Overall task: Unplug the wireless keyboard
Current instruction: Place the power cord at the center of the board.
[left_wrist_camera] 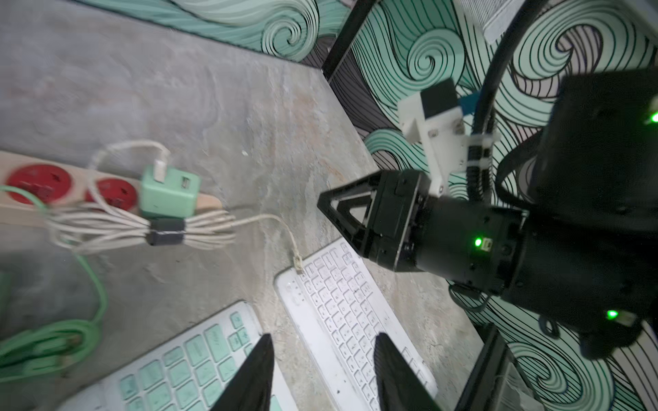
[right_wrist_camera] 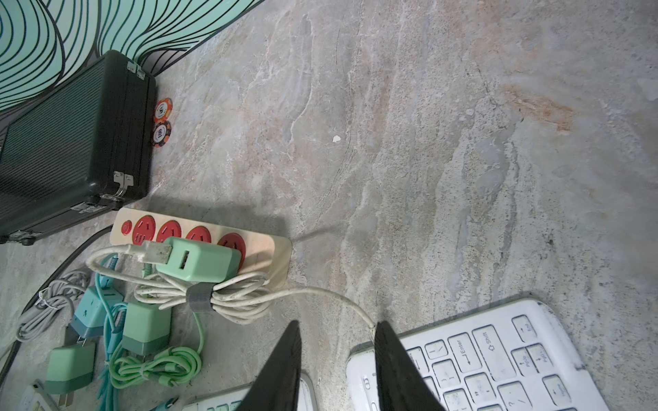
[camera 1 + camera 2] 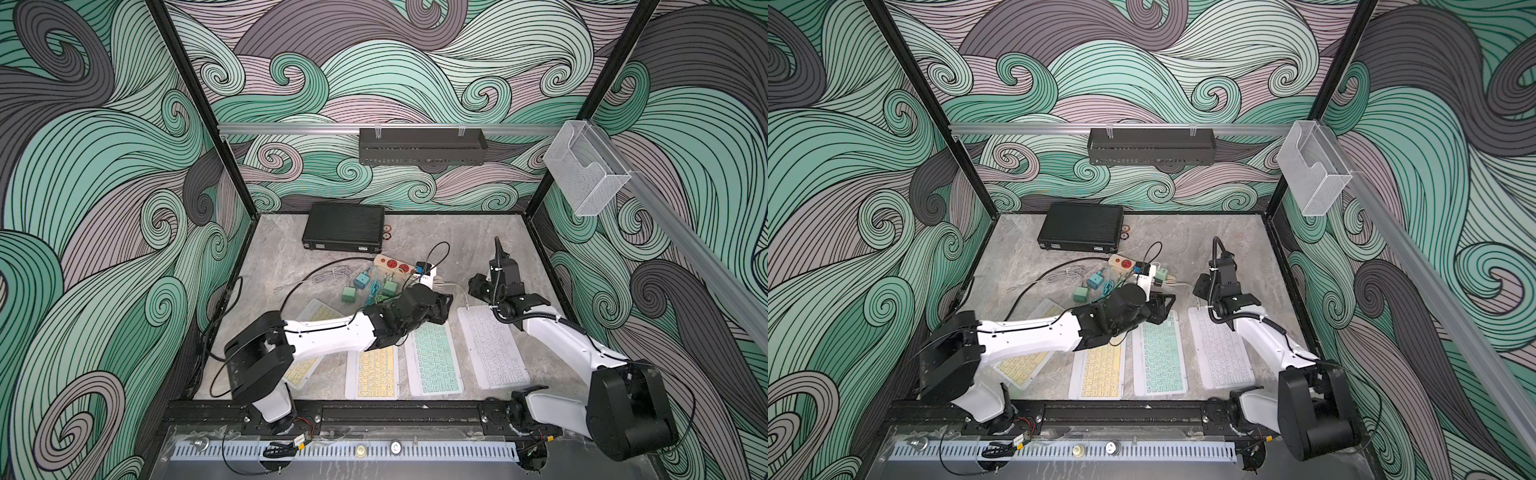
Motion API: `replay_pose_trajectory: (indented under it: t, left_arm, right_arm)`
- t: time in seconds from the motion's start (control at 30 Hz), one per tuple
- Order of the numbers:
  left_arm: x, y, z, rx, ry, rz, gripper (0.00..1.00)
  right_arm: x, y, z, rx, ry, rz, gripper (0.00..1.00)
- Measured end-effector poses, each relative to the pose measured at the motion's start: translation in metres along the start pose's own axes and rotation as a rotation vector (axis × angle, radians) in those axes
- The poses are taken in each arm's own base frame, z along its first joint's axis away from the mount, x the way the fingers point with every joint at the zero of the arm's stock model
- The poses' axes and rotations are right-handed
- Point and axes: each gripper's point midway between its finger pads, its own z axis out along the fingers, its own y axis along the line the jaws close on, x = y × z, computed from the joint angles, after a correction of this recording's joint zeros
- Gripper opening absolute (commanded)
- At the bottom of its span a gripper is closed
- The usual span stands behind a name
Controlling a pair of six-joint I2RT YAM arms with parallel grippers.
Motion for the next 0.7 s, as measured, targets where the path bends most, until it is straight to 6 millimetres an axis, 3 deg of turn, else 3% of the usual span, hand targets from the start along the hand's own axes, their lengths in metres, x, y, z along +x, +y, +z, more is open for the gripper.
replay_pose_trajectory:
  t: [0.13, 0.27, 0.43, 0.6, 0.7]
  left_arm:
    - [-0.044, 0.034, -0.019, -0.153, -0.117, 0.099, 0.51]
    - [-0.067, 0.102, -0.015, -0.374, -0.157, 0.149, 0.48]
    - [-0.054, 0.174, -0.006, -0.54, -0.103, 0.162, 0.45]
    - [-0.031, 0.196, 0.005, -0.581, -0.029, 0.194, 0.43]
    - [-0.024, 0.209, 0.014, -0.591, 0.006, 0.186, 0.41]
  right_arm:
    - [0.004, 0.013, -0.004, -0.015, -0.01, -0.05, 0.37]
    - [0.013, 0.026, -0.006, -0.014, -0.016, -0.129, 0.37]
    - [0.018, 0.042, -0.011, -0.009, -0.037, -0.229, 0.38]
    - [0.014, 0.049, -0.015, -0.032, -0.06, -0.286, 0.45]
    - [0.01, 0.066, -0.021, -0.114, -0.076, -0.365, 0.4]
